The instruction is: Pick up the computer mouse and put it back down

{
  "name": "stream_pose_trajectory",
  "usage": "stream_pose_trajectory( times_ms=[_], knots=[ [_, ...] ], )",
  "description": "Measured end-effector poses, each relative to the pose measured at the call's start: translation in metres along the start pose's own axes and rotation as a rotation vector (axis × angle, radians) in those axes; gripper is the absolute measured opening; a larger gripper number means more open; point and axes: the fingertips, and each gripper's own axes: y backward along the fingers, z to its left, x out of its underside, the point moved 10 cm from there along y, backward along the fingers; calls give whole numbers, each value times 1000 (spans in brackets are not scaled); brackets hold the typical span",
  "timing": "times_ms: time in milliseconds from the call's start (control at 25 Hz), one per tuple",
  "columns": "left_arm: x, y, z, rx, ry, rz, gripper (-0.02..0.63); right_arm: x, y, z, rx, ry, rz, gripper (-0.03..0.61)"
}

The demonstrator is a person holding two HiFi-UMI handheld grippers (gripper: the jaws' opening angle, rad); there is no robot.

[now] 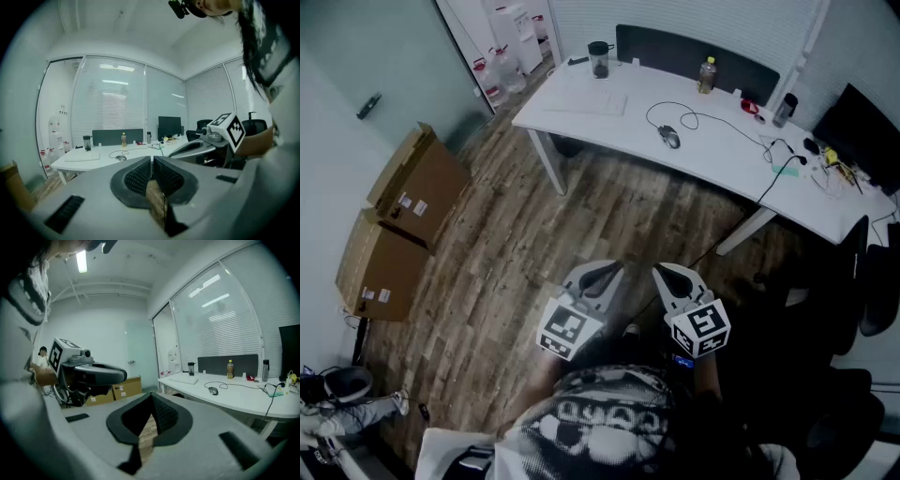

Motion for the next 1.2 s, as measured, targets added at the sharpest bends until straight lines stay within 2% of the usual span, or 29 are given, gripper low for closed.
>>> stream_pose_trajectory(
  times_ms=[360, 560, 840, 1200],
  knots=[
    [2, -24, -16, -6, -1, 1, 17, 10, 10, -27, -4, -35, -22, -5],
    [8, -24, -20, -29, 0, 35, 17, 19, 6, -30, -35, -61, -18, -5],
    [8, -25, -5, -78, 0, 65, 17, 19, -13, -39, -73, -80, -25, -5],
    [7, -61, 40, -42, 2, 65, 17, 9, -54, -69, -45, -91, -15, -5]
  ],
)
